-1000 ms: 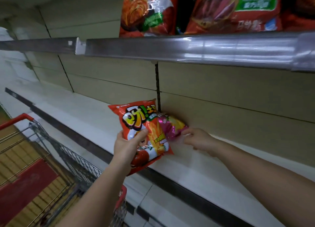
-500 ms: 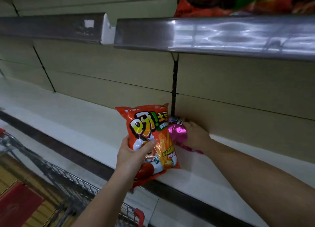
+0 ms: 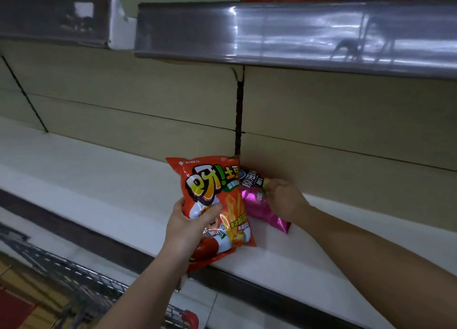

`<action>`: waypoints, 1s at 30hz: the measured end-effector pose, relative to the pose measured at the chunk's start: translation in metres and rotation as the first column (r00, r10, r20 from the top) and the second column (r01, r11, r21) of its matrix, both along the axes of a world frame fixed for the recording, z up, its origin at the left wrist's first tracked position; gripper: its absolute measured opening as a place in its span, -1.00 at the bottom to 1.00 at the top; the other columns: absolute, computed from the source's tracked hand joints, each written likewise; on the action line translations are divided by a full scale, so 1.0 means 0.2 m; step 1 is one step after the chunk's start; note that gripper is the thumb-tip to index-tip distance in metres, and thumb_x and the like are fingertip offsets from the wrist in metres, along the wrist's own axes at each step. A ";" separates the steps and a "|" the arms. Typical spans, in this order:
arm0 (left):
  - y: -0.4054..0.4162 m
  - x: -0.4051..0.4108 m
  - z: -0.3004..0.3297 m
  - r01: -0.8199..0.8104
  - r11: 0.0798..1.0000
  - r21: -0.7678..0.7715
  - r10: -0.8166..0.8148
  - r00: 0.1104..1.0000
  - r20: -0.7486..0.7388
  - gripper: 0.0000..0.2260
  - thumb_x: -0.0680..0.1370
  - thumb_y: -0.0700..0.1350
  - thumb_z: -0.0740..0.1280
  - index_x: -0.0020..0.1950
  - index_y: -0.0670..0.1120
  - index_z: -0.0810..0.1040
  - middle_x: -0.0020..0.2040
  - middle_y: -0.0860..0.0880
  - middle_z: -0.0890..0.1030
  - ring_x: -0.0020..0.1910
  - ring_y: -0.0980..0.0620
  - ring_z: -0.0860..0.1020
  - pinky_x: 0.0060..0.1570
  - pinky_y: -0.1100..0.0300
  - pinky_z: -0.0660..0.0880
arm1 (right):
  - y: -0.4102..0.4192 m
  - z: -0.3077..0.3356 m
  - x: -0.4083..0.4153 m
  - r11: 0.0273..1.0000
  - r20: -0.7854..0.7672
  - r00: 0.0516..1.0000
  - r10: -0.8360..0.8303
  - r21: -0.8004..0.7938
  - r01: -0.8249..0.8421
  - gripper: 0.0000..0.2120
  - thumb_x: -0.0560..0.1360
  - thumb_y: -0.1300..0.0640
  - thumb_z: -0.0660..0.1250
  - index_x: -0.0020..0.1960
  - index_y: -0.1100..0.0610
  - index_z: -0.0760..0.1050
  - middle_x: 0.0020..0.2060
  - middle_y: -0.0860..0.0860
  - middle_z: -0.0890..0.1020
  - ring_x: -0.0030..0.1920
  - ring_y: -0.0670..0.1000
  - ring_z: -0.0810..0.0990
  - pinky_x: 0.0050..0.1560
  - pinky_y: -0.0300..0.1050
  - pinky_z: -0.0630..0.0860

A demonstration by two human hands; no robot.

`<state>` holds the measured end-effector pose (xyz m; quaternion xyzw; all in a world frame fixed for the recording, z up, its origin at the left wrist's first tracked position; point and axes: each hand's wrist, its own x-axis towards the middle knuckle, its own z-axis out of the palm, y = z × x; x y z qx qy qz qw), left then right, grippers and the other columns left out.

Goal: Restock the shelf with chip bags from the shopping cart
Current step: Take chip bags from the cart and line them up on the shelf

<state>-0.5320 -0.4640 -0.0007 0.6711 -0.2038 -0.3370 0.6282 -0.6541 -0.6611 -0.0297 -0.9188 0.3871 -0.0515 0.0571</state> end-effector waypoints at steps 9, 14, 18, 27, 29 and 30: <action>0.01 0.06 -0.04 -0.021 0.999 0.033 0.021 1.000 0.002 -0.46 0.38 -0.08 0.51 0.30 -0.04 0.39 0.08 -0.03 0.61 -0.03 -0.02 0.62 -0.14 0.17 0.56 | -0.06 0.12 0.11 0.975 -0.030 0.987 -0.155 0.156 0.158 -0.64 0.61 0.09 0.12 0.33 0.25 0.33 0.18 0.19 0.55 0.15 0.15 0.55 0.03 -0.13 0.44; -0.02 0.08 -0.05 -0.010 0.999 0.037 0.010 1.000 -0.007 -0.51 0.39 -0.07 0.51 0.25 -0.01 0.40 0.01 0.03 0.61 -0.07 0.03 0.62 -0.22 0.23 0.53 | -0.09 0.15 0.19 0.939 -0.106 0.992 -0.069 0.328 0.100 -0.55 0.56 -0.11 0.21 0.20 0.26 0.48 0.02 0.16 0.61 -0.11 0.05 0.52 -0.18 -0.18 0.38; -0.02 0.09 -0.06 -0.002 0.999 0.049 0.003 1.000 -0.003 -0.53 0.39 -0.07 0.50 0.23 0.00 0.41 0.02 0.01 0.61 -0.05 0.02 0.62 -0.20 0.22 0.54 | -0.05 0.13 0.20 0.965 -0.109 0.989 -0.097 0.233 0.120 -0.45 0.45 -0.29 0.26 0.15 0.16 0.52 0.00 0.08 0.60 -0.05 0.04 0.53 -0.11 -0.21 0.38; -0.03 0.10 -0.09 0.012 0.995 0.099 -0.014 1.000 0.014 -0.48 0.38 -0.06 0.51 0.28 -0.02 0.41 0.08 -0.02 0.60 0.00 -0.02 0.61 -0.06 0.13 0.55 | -0.07 0.09 0.08 0.510 -0.005 0.928 -0.372 0.835 0.209 -0.73 0.43 -0.05 0.36 -0.04 0.15 0.55 -0.14 0.10 0.63 -0.17 0.07 0.59 -0.02 -0.09 0.52; -0.03 0.10 -0.09 0.024 0.994 0.105 -0.027 0.999 0.028 -0.46 0.38 -0.05 0.52 0.30 -0.03 0.40 0.09 -0.02 0.60 0.02 -0.03 0.61 -0.01 0.09 0.55 | -0.07 0.10 0.03 0.393 -0.060 0.919 -0.391 0.892 0.226 -0.82 0.44 0.05 0.36 -0.11 0.18 0.53 -0.24 0.11 0.61 -0.26 0.06 0.57 -0.11 -0.11 0.52; -0.03 0.10 -0.10 0.035 0.993 0.115 -0.039 0.998 0.038 -0.44 0.37 -0.05 0.52 0.31 -0.03 0.39 0.11 -0.02 0.59 0.05 -0.05 0.60 0.04 0.06 0.55 | -0.06 0.10 0.00 0.367 -0.071 0.915 -0.397 0.901 0.230 -0.83 0.44 0.08 0.37 -0.09 0.18 0.54 -0.22 0.11 0.62 -0.24 0.06 0.58 -0.14 -0.14 0.53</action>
